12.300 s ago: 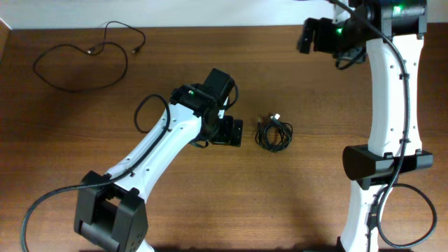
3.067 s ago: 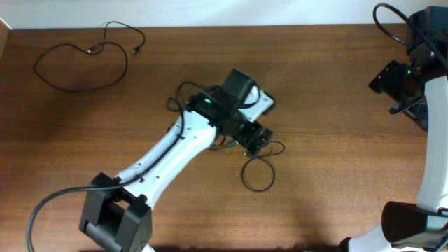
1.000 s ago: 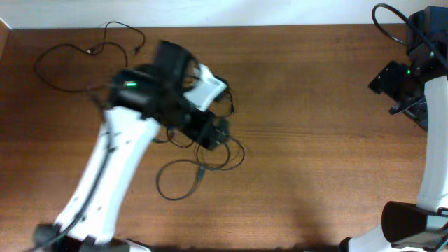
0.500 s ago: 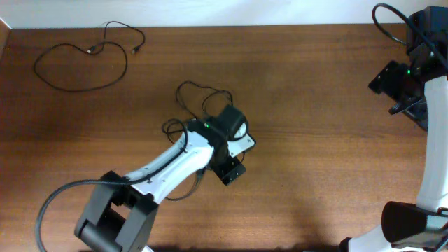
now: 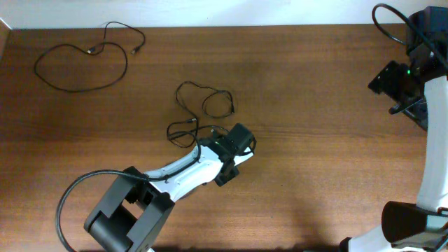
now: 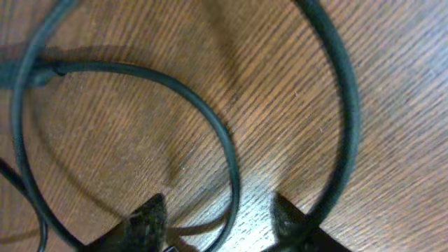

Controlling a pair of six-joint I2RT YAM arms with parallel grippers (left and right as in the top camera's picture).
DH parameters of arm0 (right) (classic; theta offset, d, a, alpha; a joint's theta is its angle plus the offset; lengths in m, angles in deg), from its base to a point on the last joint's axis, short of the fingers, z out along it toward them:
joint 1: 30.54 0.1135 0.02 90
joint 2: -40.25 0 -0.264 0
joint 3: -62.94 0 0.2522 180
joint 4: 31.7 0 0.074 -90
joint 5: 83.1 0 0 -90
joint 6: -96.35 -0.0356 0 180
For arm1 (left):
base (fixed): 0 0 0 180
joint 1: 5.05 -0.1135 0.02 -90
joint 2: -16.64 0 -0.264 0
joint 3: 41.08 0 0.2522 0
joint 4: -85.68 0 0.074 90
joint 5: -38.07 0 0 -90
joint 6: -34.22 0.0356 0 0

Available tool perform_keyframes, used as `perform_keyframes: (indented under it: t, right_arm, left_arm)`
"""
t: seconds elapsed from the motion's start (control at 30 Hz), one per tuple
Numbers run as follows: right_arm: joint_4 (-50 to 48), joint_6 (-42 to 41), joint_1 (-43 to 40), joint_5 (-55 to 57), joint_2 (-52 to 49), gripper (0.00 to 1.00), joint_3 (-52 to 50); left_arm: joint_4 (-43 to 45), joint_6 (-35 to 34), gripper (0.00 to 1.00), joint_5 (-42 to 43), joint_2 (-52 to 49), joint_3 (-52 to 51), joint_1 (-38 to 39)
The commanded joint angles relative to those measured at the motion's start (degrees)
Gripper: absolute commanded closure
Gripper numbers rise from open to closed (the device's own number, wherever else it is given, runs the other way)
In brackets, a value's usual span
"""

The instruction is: Untangle cables

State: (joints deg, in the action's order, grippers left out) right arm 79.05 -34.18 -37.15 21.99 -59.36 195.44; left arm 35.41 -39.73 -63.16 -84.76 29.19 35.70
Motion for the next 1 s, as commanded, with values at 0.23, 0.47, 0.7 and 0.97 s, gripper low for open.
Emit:
perform_keyframes:
  t: [0.23,0.47,0.7,0.97]
  right_arm:
    - [0.1,-0.2,-0.2,-0.1,-0.1,0.02,-0.2]
    - [0.1,-0.2,-0.2,-0.1,-0.1,0.02,-0.2]
    - [0.1,-0.2,-0.2,-0.1,-0.1,0.02,-0.2]
    - [0.1,-0.2,-0.2,-0.1,-0.1,0.02,-0.2]
  left_arm:
    - [-10.5,-9.4,1.00,-0.6,2.9,14.6,-0.2]
    - [-18.0,-12.6,1.00,12.7,19.1,35.0,-3.5]
    - [-23.0,-27.1,1.00,13.6,23.9,36.0,-6.1]
    - [-29.4,-31.9,0.94,20.3,2.9,35.1,-5.9]
